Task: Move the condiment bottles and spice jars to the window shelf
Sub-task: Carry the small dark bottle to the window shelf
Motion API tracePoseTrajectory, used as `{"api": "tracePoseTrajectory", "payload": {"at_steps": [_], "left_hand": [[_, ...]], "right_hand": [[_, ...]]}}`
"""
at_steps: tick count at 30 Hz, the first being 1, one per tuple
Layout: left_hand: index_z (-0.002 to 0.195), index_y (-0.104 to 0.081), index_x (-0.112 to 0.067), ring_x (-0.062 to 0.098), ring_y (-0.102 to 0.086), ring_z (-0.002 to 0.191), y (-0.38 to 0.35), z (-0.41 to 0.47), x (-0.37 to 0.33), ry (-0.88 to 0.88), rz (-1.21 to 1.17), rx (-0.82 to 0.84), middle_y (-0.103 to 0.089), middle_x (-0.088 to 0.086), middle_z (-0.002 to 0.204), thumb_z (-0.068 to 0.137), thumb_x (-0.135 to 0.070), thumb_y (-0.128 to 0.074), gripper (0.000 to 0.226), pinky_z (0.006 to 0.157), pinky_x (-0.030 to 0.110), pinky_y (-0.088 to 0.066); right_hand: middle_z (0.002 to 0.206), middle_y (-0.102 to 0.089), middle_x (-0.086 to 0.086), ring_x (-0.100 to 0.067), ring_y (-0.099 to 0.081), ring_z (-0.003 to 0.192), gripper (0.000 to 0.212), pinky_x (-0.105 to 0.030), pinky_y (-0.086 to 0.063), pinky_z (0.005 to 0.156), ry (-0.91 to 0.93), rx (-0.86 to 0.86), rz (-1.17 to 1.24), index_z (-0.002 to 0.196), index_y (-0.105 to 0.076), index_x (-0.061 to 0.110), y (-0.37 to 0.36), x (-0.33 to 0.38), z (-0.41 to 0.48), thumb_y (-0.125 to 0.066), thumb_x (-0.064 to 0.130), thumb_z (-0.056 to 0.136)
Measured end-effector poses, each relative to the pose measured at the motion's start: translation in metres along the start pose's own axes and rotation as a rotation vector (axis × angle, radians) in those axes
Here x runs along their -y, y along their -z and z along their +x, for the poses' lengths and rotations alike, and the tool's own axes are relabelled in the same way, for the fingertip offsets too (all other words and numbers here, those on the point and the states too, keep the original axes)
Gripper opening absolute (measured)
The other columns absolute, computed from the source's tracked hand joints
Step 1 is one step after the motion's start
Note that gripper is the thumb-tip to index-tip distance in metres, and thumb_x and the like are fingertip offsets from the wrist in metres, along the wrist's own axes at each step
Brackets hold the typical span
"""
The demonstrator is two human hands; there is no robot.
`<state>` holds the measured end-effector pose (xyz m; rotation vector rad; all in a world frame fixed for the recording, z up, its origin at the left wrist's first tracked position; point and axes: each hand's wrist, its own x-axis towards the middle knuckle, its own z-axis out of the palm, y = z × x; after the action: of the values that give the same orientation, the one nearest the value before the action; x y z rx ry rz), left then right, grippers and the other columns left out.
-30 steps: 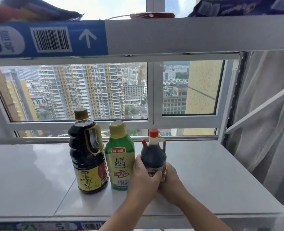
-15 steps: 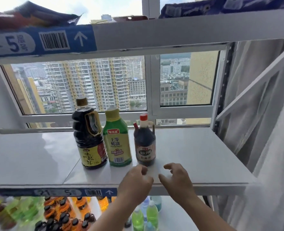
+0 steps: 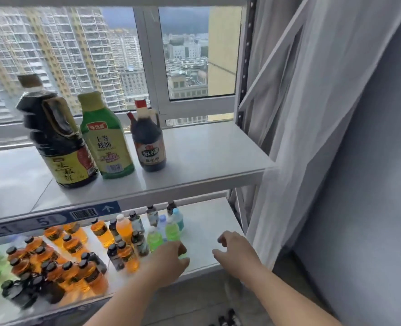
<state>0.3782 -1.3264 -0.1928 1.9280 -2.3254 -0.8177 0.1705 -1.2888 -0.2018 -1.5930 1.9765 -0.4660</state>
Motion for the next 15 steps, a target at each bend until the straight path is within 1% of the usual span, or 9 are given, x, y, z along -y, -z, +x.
{"api": "tracePoseTrajectory", "payload": {"at_steps": [2, 4, 6, 7, 9, 10, 12, 15], "left_hand": [[0.116, -0.064, -0.028, 0.014, -0.06, 0.099, -0.017, -0.002, 0.004, -0.017, -0.014, 0.079, -0.064, -0.007, 0.111, 0.091, -0.045, -0.061, 0.031, 0.083, 0.026, -0.045], [0.104, -0.063, -0.026, 0.016, -0.061, 0.099, -0.033, -0.006, 0.009, -0.061, -0.01, 0.138, -0.065, -0.004, 0.106, 0.09, -0.041, -0.063, 0.02, 0.079, 0.025, -0.043], [0.099, -0.062, -0.027, 0.016, -0.063, 0.099, -0.044, -0.013, 0.016, -0.102, -0.03, 0.181, -0.067, -0.004, 0.104, 0.091, -0.04, -0.065, 0.016, 0.083, 0.026, -0.048], [0.099, -0.062, -0.027, 0.016, -0.062, 0.098, -0.048, -0.018, 0.017, -0.121, -0.042, 0.194, -0.067, -0.004, 0.103, 0.091, -0.039, -0.066, 0.015, 0.085, 0.026, -0.049], [0.1, -0.064, -0.027, 0.017, -0.062, 0.097, -0.053, -0.025, 0.02, -0.168, -0.025, 0.203, -0.067, -0.004, 0.103, 0.091, -0.039, -0.066, 0.015, 0.085, 0.027, -0.05], [0.1, -0.066, -0.026, 0.018, -0.064, 0.097, -0.056, -0.029, 0.021, -0.193, -0.015, 0.212, -0.069, -0.003, 0.103, 0.089, -0.04, -0.066, 0.017, 0.086, 0.028, -0.051], [0.095, -0.066, -0.028, 0.018, -0.065, 0.094, -0.063, -0.039, 0.02, -0.232, -0.018, 0.25, -0.07, -0.004, 0.1, 0.083, -0.042, -0.065, 0.018, 0.085, 0.031, -0.054], [0.09, -0.066, -0.03, 0.015, -0.065, 0.091, -0.078, -0.057, 0.013, -0.314, -0.012, 0.302, -0.07, -0.008, 0.098, 0.076, -0.044, -0.063, 0.02, 0.084, 0.031, -0.055]], "right_hand": [[0.133, -0.059, 0.002, -0.019, -0.057, 0.122, 0.045, -0.034, -0.048, 0.101, -0.108, 0.008, -0.006, 0.133, -0.058, 0.021, 0.0, -0.013, -0.021, -0.057, 0.041, 0.092], [0.132, -0.06, 0.002, -0.02, -0.058, 0.119, 0.043, -0.035, -0.05, 0.099, -0.21, -0.007, -0.008, 0.13, -0.059, 0.022, -0.003, -0.022, -0.044, -0.055, 0.041, 0.091], [0.126, -0.063, 0.002, -0.021, -0.06, 0.113, 0.038, -0.037, -0.052, 0.096, -0.297, -0.034, -0.01, 0.122, -0.06, 0.023, -0.01, -0.028, -0.066, -0.055, 0.044, 0.091], [0.124, -0.063, 0.002, -0.021, -0.061, 0.112, 0.038, -0.038, -0.053, 0.096, -0.335, -0.045, -0.006, 0.121, -0.06, 0.022, -0.014, -0.03, -0.077, -0.058, 0.043, 0.09], [0.127, -0.064, 0.001, -0.021, -0.062, 0.114, 0.044, -0.037, -0.053, 0.095, -0.398, -0.085, 0.009, 0.127, -0.06, 0.022, -0.024, -0.033, -0.097, -0.062, 0.043, 0.089], [0.128, -0.064, 0.001, -0.021, -0.062, 0.114, 0.046, -0.035, -0.053, 0.093, -0.43, -0.109, 0.019, 0.129, -0.06, 0.022, -0.029, -0.034, -0.107, -0.064, 0.044, 0.089], [0.128, -0.063, 0.001, -0.02, -0.061, 0.113, 0.043, -0.032, -0.051, 0.09, -0.478, -0.161, 0.04, 0.126, -0.061, 0.022, -0.041, -0.036, -0.131, -0.065, 0.043, 0.089], [0.126, -0.062, -0.001, -0.021, -0.06, 0.113, 0.037, -0.033, -0.051, 0.093, -0.562, -0.214, 0.095, 0.122, -0.062, 0.02, -0.052, -0.038, -0.172, -0.064, 0.038, 0.09]]}}
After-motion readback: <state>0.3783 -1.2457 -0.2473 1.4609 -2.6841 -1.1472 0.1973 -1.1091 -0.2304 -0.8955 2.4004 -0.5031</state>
